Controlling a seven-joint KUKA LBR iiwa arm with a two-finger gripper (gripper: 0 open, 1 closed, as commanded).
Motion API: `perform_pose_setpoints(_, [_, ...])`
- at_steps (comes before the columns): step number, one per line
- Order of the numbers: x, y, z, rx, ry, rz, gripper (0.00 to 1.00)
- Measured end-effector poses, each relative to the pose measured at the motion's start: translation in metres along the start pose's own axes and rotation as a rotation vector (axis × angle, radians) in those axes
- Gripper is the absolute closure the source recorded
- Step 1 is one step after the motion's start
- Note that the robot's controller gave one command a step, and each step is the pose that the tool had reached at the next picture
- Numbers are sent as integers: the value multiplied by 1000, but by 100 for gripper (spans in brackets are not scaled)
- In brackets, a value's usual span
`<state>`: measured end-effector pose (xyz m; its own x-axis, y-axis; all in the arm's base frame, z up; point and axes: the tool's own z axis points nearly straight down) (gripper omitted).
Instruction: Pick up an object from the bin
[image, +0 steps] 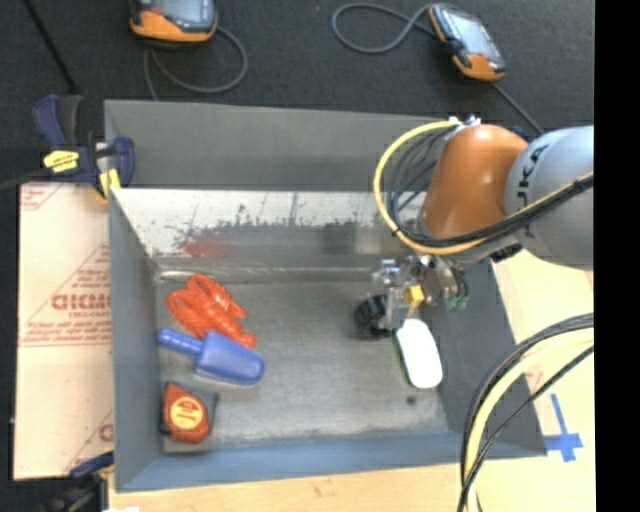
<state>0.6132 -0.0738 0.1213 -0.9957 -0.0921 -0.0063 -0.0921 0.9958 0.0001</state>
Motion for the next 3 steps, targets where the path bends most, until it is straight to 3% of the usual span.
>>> perform_pose_setpoints(1, [-1, 0, -3, 0, -1, 9, 100])
perform_pose_setpoints(2, [3, -15, 27, 3, -5, -11, 100])
perform_pose_setpoints(3, [-13, -14, -158, 2, 2, -17, 100])
